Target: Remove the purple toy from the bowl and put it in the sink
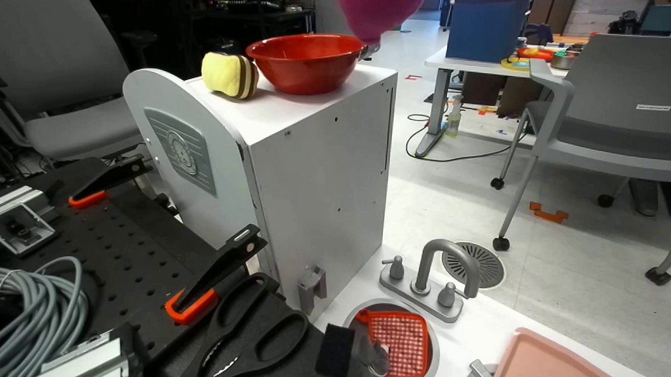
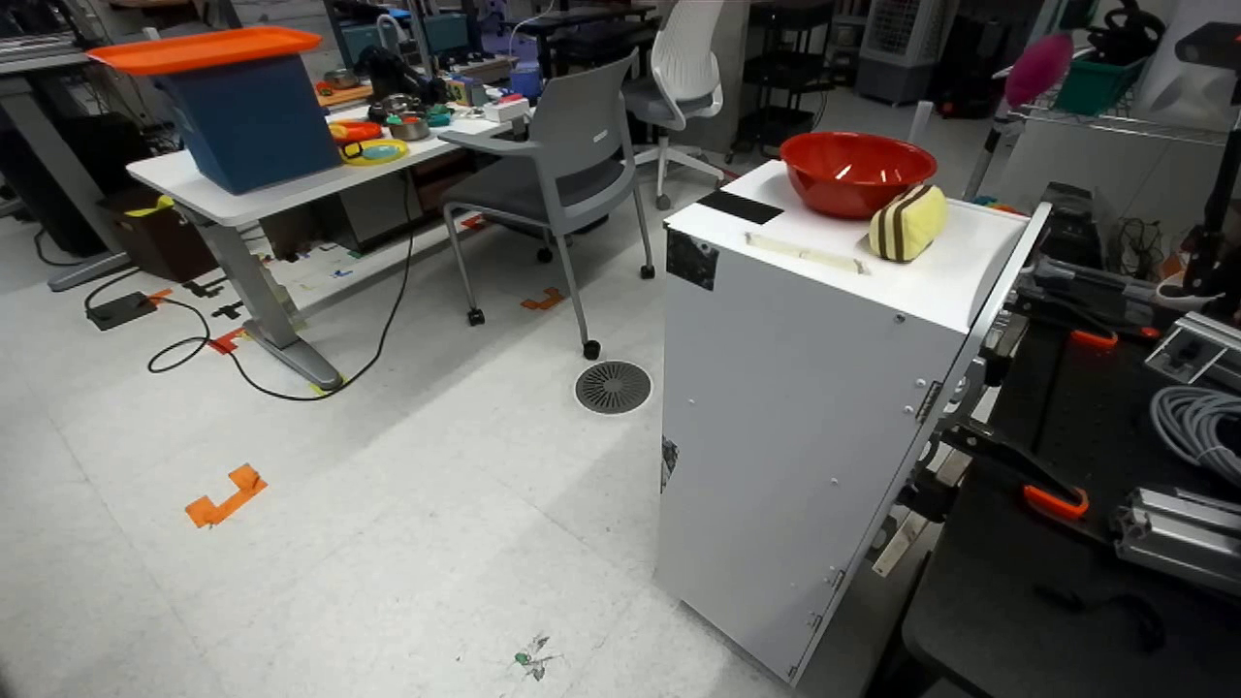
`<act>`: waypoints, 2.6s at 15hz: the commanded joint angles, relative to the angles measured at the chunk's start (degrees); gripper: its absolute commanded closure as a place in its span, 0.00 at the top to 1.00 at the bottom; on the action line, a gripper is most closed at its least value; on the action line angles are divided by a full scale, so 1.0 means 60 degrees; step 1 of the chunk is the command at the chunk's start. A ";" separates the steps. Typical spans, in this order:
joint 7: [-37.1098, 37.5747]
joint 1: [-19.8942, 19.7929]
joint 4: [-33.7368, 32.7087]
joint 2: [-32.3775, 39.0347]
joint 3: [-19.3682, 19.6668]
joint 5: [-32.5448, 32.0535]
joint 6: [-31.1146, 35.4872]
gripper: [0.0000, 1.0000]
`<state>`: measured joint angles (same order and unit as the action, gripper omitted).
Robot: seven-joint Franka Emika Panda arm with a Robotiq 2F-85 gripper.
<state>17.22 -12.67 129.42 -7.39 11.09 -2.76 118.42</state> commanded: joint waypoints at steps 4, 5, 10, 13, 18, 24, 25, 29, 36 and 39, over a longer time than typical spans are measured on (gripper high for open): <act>0.0129 -0.0195 -0.0817 0.0358 0.0150 -0.0034 -0.0567 0.01; 0.0139 -0.0205 -0.0981 0.0413 0.0162 -0.0047 -0.0641 0.01; 0.0059 -0.0216 -0.1747 0.0717 0.0262 0.0013 -0.0982 0.01; 0.0033 -0.0205 -0.2060 0.0908 0.0299 0.0058 -0.1086 0.01; -0.0046 -0.0163 -0.2261 0.1066 0.0290 0.0077 -0.0983 0.01; -0.0128 -0.0160 -0.2224 0.1059 0.0293 0.0086 -0.0883 0.28; -0.0132 -0.0164 -0.2213 0.1058 0.0298 0.0105 -0.0883 0.29; -0.0118 -0.0166 -0.2086 0.1014 0.0301 0.0145 -0.0813 0.56; -0.0271 -0.0145 -0.1392 0.0704 0.0288 0.0230 -0.0380 1.00; -0.0324 -0.0140 -0.1030 0.0575 0.0280 0.0316 -0.0233 1.00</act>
<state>16.46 -13.70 120.24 -1.76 12.61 -2.19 114.94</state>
